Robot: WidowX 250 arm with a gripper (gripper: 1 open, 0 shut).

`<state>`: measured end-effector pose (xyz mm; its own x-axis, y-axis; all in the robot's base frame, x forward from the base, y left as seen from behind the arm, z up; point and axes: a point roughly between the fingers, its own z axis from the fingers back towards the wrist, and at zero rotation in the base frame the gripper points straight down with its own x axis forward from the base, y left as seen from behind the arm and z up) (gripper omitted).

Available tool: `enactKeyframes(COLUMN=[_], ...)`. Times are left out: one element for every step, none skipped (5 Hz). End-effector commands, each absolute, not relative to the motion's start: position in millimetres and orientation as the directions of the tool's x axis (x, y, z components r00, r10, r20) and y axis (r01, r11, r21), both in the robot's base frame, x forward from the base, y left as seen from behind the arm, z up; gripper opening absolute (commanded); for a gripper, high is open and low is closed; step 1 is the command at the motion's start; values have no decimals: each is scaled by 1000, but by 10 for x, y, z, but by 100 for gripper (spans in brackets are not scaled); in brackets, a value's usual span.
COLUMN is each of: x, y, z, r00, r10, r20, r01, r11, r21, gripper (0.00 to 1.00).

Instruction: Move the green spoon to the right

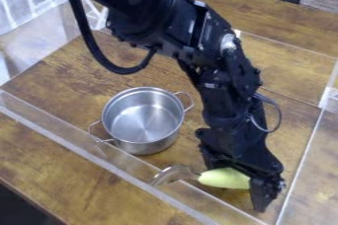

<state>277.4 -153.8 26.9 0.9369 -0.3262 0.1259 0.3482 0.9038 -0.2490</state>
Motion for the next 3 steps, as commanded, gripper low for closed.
enactKeyframes(x=[2861, 2920, 2980], y=[-1335, -1251, -1184], z=[524, 727, 755], r00=[945, 950, 936], r10=[-293, -275, -321], r20=[142, 150, 146], r01=[319, 302, 346], r11=[921, 930, 915], r21=[-225, -211, -208], gripper=[100, 100, 0])
